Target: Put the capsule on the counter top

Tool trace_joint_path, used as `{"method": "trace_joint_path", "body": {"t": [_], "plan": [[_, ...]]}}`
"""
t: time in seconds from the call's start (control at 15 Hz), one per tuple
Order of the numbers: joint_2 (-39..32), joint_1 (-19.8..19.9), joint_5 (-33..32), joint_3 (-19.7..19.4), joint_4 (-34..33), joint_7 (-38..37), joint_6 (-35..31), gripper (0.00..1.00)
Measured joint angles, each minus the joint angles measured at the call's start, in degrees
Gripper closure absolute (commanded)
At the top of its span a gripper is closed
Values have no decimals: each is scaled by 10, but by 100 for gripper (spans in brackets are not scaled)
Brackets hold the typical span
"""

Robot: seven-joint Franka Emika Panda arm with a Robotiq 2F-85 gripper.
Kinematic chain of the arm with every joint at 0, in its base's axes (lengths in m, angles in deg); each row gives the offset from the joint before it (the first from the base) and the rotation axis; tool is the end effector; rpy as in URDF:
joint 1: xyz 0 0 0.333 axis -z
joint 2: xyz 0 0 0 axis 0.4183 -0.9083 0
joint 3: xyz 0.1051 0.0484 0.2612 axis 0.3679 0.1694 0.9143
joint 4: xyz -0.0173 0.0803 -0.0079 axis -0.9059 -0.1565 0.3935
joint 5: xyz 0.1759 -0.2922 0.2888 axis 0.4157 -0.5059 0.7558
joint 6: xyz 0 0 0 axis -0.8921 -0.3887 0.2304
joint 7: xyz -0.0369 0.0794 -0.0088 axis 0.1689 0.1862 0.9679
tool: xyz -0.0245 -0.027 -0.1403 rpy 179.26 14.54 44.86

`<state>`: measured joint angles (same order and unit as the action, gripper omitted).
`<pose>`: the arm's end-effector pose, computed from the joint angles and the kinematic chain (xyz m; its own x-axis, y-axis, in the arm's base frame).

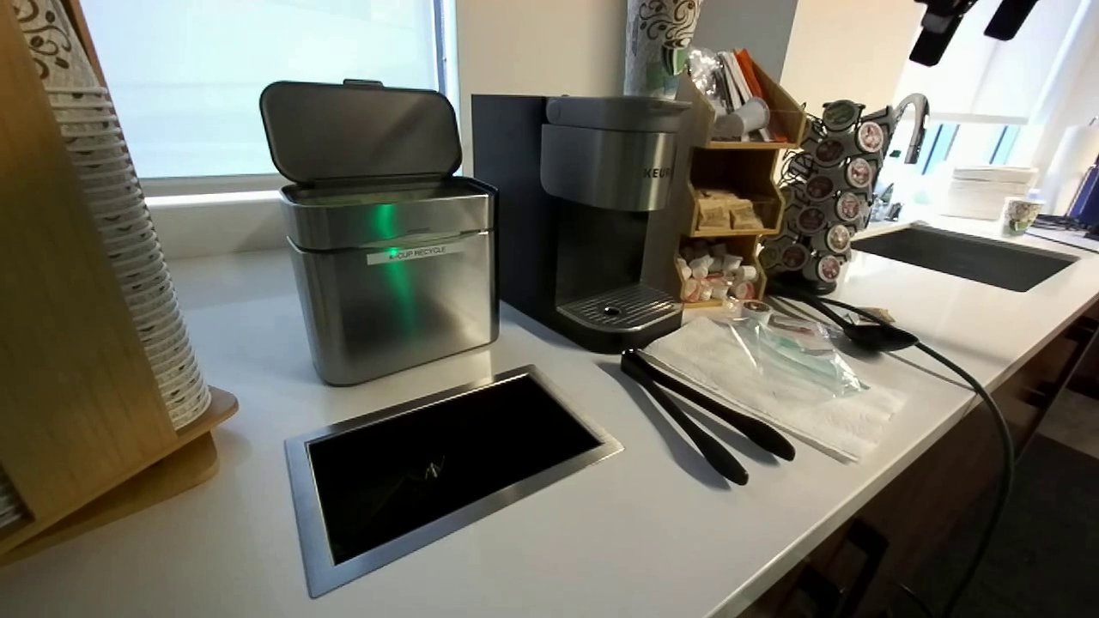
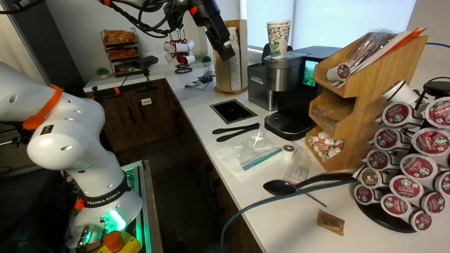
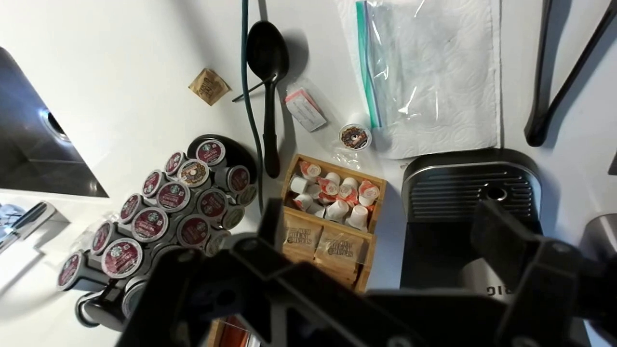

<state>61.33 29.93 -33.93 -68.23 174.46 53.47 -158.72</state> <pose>0.4665 -0.0021 0.5356 0.9290 -0.0925 0.3583 -0.2064 -0.9332 0.2941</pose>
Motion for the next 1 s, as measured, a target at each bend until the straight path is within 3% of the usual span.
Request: {"method": "trace_joint_path", "body": {"t": [0.2, 0.47, 0.67, 1.0], "plan": [[-7, 4, 0, -37, -4, 34, -12, 0], [-29, -4, 63, -174, -7, 202, -119, 0], [-62, -23, 163, -265, -34, 317, -137, 0], [-72, -15, 171, -257, -42, 327, -136, 0]]}}
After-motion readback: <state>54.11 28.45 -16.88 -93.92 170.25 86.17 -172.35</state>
